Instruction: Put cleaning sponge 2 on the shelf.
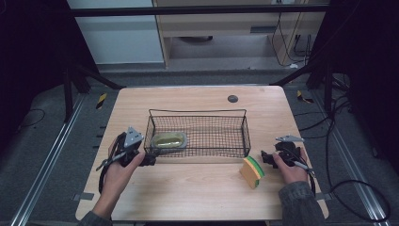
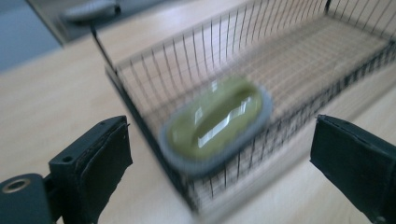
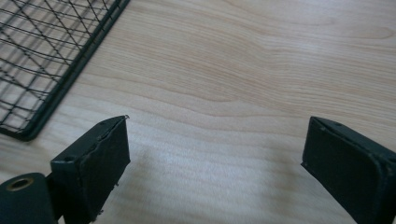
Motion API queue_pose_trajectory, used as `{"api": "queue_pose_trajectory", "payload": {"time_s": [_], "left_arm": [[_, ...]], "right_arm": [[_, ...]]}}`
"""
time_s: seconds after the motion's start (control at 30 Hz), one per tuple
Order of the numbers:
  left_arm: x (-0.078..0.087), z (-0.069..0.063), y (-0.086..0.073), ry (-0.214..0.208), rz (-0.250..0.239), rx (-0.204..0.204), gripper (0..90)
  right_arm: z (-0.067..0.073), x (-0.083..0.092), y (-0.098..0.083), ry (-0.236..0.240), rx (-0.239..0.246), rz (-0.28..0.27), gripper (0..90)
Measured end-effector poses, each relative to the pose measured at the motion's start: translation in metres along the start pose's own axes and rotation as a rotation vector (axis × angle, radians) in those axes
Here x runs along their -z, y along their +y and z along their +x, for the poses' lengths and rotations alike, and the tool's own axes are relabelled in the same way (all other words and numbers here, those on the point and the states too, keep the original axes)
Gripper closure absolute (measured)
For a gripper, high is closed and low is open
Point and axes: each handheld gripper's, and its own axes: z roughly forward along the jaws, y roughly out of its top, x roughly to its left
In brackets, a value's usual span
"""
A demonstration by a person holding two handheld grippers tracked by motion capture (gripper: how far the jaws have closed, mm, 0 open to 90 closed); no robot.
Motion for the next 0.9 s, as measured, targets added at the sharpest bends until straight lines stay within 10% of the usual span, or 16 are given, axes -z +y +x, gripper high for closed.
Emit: {"api": "queue_pose_trajectory", "payload": {"time_s": [0.23, 0.43, 0.9], "left_arm": [[-0.009, 0.004, -0.054, 0.004, 0.132, 0.033, 4.3], [-0.026, 0.007, -0.067, -0.009, 0.213, 0.036, 4.4], [-0.041, 0.020, -0.080, -0.047, 0.216, 0.114, 0.1]], "right_arm": [[0.000, 0.034, 0.002, 0.013, 0.038, 0.057, 10.2], [0.007, 0.070, -0.010, 0.029, 0.096, 0.112, 10.6], [0.041, 0.116, -0.028, 0.112, 0.185, 0.183, 11.8]]}}
